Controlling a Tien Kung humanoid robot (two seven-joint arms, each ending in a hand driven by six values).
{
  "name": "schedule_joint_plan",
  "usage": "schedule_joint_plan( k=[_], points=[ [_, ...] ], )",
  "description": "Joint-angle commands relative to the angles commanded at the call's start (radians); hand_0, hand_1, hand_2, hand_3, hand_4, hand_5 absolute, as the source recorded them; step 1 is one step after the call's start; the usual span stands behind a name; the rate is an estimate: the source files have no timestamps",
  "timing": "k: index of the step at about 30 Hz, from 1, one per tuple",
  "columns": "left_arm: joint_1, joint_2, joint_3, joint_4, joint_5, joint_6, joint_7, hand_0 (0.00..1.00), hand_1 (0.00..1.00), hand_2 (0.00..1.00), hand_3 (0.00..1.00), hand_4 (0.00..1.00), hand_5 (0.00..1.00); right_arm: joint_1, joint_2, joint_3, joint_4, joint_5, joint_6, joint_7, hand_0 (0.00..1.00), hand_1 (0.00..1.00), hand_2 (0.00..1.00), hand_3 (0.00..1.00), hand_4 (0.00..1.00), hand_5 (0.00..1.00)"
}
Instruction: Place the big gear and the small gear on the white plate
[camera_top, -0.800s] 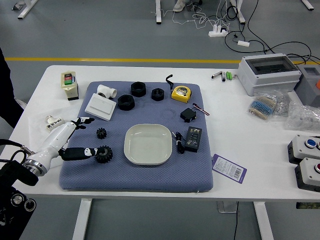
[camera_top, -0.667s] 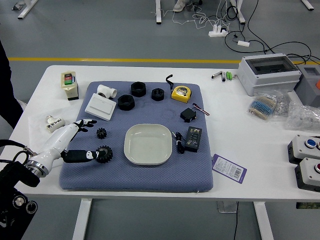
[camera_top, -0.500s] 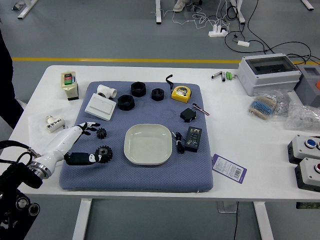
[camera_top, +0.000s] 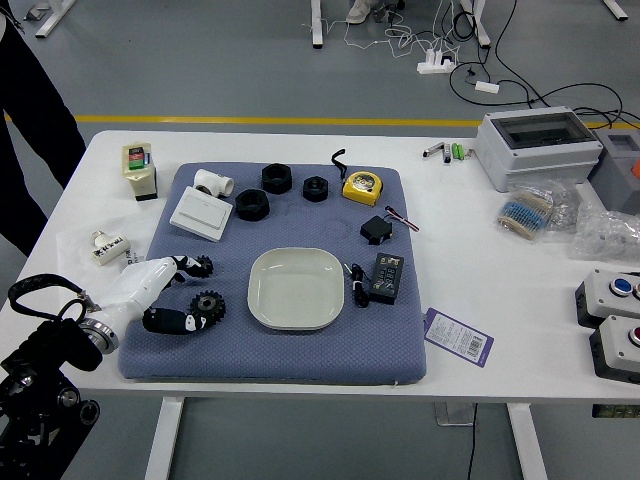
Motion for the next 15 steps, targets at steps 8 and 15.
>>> schedule_joint_plan(
  k=[8,15],
  points=[
    [0.0,0.01,0.033,0.006,0.009,0.014,-0.006,0.432,0.537,0.565,0.581,0.751,0.193,-0.001,0.0,-0.003,0.0,0.004,0.001,0.0,0.605,0.624,0.725,0.537,0.724,0.7],
    [0.007,0.011,0.051,-0.006,0.012,0.003,0.002,0.428,0.523,0.556,0.586,0.735,0.175,-0.005,0.001,-0.008,0.0,0.005,0.0,-0.001,0.605,0.625,0.724,0.537,0.724,0.699]
  ],
)
